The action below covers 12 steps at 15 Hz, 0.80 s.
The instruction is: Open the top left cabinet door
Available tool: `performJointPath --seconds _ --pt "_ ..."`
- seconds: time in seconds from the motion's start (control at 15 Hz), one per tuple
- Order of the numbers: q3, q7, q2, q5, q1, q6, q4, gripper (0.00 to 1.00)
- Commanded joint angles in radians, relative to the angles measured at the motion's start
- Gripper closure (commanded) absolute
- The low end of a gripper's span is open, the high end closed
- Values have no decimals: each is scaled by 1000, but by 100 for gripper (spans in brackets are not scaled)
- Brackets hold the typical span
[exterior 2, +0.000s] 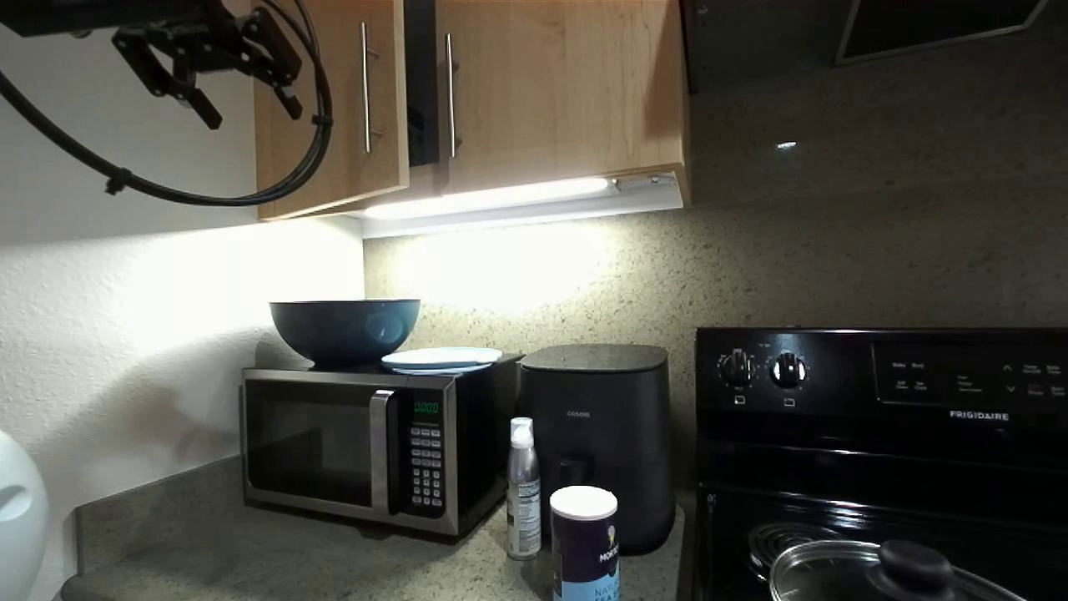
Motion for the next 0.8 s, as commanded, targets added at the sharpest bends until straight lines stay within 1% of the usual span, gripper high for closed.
performJointPath --seconds 0.0,0.13,0.2,0.33,0.47,0.53,0.73 --pt "9 -17 0 23 -17 -3 4 0" --pt "9 -17 0 23 -17 -3 4 0" --pt "9 -23 7 19 -19 14 9 0" --pt "-2 -64 37 0 -18 100 26 0" --pt "-29 -123 84 -6 6 181 55 0" --pt "-47 -148 120 -3 16 192 86 0" --pt "-99 -182 215 6 6 217 144 0"
